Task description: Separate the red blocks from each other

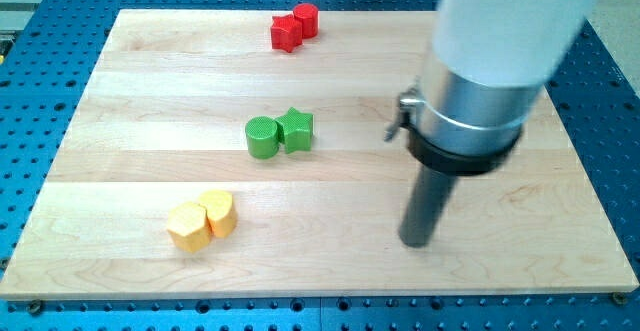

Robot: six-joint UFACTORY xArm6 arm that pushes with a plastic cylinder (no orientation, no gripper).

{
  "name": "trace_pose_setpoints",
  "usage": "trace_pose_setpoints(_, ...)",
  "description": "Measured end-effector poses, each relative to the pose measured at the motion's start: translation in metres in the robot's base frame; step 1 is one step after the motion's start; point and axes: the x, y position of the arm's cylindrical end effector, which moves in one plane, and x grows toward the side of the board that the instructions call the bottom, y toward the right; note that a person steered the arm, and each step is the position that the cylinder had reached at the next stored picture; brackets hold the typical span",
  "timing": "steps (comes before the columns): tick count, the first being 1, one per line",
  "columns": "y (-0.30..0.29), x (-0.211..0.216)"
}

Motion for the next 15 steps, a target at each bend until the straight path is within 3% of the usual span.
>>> trace_pose_setpoints(1,-0.014,-0.056)
trace_pose_setpoints(2,-0.003,-0.076)
trace_pose_setpoints(3,-0.008,-0.123)
trace_pose_setpoints(5,-0.008,-0.258)
trace_pose_setpoints(7,-0.02,-0.353)
trace_pose_setpoints(8,-0.07,-0.37)
trace_pose_setpoints(10,-0.129,-0.325)
trace_pose_setpoints(11,-0.172,-0.329)
trace_pose_setpoints(12,-0.154,-0.289)
trace_pose_setpoints(13,-0.104,-0.277)
trace_pose_setpoints(14,-0.156,-0.294)
trace_pose_setpoints(15,-0.129,-0.3)
